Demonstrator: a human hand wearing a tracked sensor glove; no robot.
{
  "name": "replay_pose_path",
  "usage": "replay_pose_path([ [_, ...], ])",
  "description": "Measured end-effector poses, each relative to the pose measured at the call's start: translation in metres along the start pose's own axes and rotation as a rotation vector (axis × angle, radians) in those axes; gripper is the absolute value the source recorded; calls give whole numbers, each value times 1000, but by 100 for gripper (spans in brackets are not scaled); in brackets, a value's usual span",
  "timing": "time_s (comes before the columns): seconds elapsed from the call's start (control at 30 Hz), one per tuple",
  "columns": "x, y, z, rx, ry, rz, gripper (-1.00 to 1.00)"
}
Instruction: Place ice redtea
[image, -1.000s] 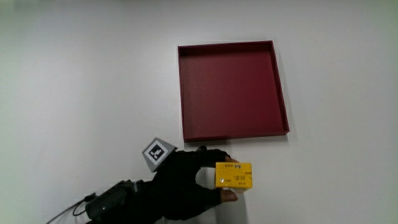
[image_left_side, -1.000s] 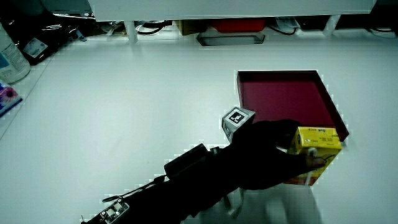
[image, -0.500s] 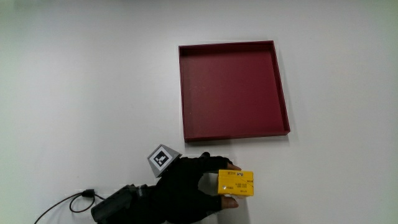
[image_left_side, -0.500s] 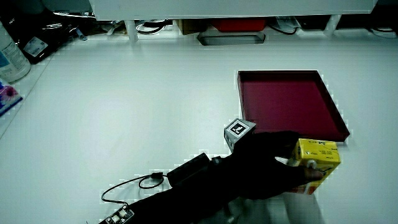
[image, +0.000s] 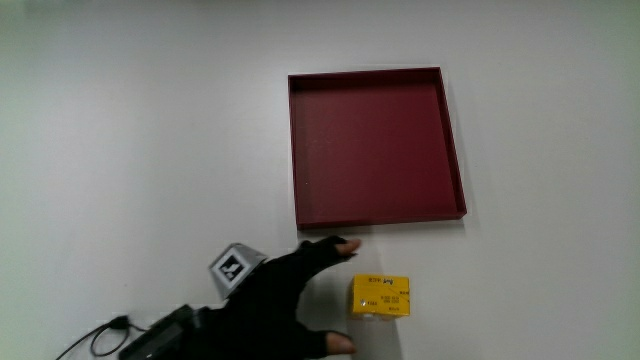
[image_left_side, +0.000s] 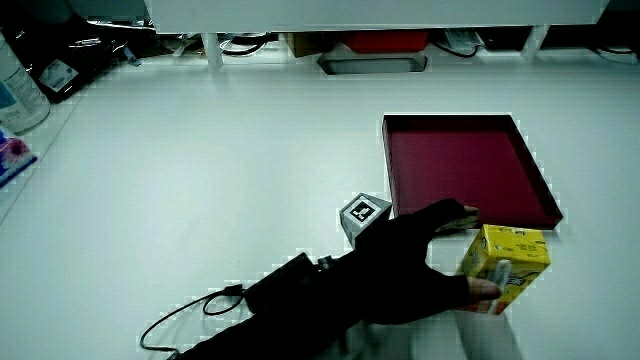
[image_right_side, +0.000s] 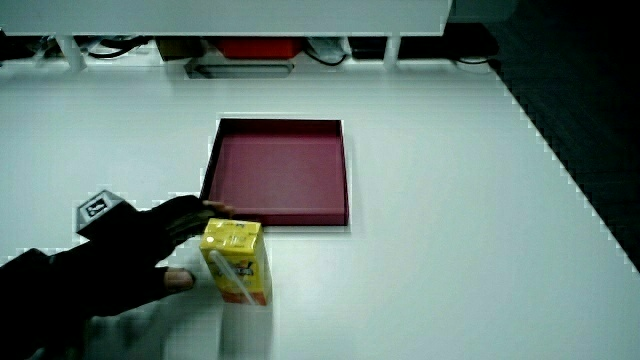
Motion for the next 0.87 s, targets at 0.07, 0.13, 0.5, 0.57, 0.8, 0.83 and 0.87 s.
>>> replay_pose_path([
  [0.07,3,-11,11,37,-11,1,-100],
  [0.13,4,-18,22,91,-14,-27,-100],
  [0.5,-32,6,88,369,568,-61,-100],
  [0.57,-40,10,97,393,657,133,-100],
  [0.8,-65,14,109,438,716,359,-100],
  [0.83,-63,14,108,452,713,352,-100],
  [0.87,-64,16,107,455,709,335,-100],
])
